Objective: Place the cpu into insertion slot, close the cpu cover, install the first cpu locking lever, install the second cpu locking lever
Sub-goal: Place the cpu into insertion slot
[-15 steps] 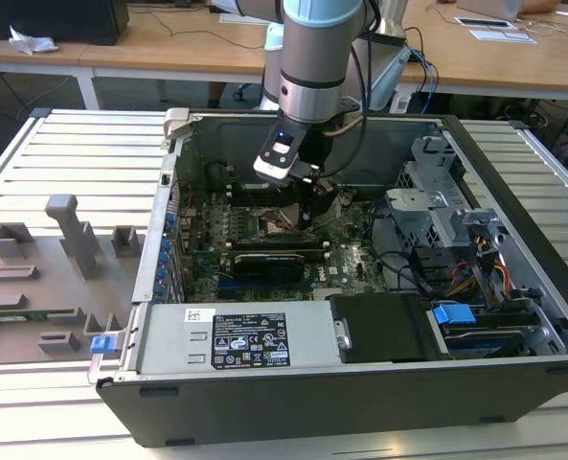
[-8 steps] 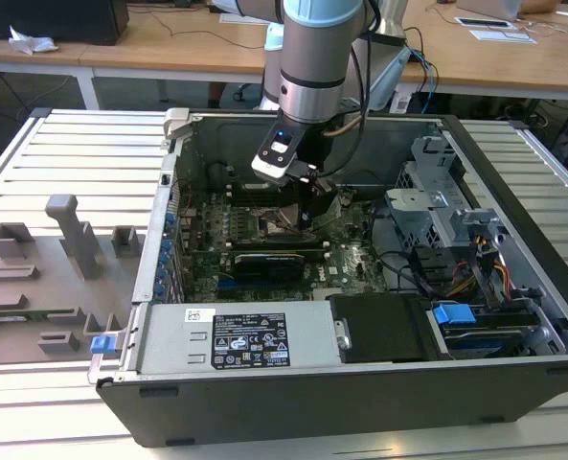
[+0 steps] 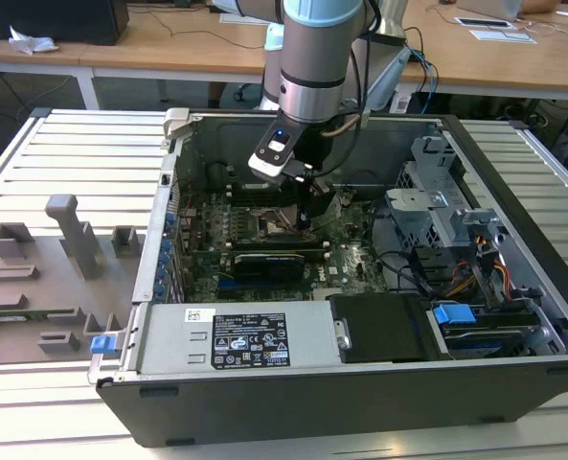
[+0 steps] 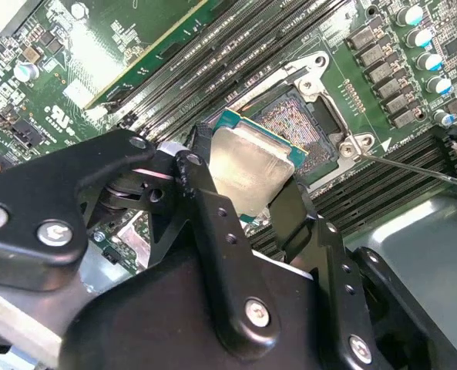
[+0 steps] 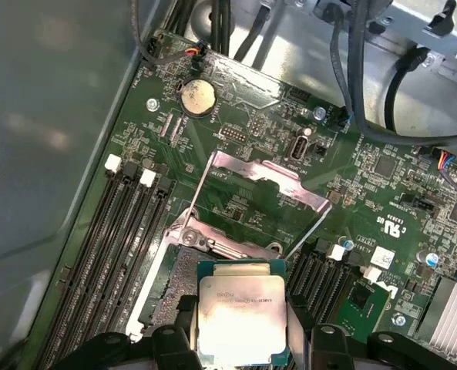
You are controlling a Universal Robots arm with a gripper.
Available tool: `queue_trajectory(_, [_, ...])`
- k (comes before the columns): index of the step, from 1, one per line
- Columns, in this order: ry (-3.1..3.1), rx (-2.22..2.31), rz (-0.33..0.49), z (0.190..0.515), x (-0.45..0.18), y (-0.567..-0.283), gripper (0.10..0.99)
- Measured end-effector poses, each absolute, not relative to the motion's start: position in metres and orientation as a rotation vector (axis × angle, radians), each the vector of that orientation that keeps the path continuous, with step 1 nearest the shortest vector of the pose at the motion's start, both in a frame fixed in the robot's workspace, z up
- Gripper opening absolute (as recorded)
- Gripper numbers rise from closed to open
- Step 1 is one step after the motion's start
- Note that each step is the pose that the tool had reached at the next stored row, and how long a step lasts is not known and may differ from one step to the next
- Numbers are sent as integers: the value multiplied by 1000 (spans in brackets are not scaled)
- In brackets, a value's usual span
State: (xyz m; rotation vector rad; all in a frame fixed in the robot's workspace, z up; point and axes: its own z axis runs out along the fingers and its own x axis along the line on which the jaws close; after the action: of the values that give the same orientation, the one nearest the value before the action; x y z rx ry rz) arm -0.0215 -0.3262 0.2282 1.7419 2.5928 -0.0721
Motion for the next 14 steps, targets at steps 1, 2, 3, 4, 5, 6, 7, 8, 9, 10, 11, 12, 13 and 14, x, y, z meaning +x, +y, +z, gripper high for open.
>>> queue_trajectory(1, [2584, 1755, -73, 228, -21, -326, 541])
queue_trajectory(2, [2577, 1764, -74, 228, -22, -326, 541])
queue_trajectory(3, [2572, 1771, -75, 228, -21, -326, 541])
queue_trajectory(4, [2569, 1776, -75, 228, -21, -326, 541])
queue_trajectory(5, [2562, 1785, -76, 228, -21, -326, 541])
queue_trajectory(6, [2555, 1795, -77, 228, -22, -326, 541])
queue_trajectory(7, [2548, 1805, -78, 228, -21, -326, 541])
queue_trajectory(8, [2541, 1814, -79, 228, -21, -326, 541])
queue_trajectory(9, [2536, 1821, -80, 228, -21, -326, 541])
queue_trajectory(10, [2531, 1828, -80, 228, -21, -326, 541])
queue_trajectory(11, [2527, 1833, -81, 228, -22, -326, 541])
queue_trajectory(12, [2521, 1841, -82, 228, -21, -326, 541])
queue_trajectory(13, [2517, 1846, -82, 228, -21, -326, 541])
queue_trajectory(14, [2514, 1850, -83, 228, -21, -326, 541])
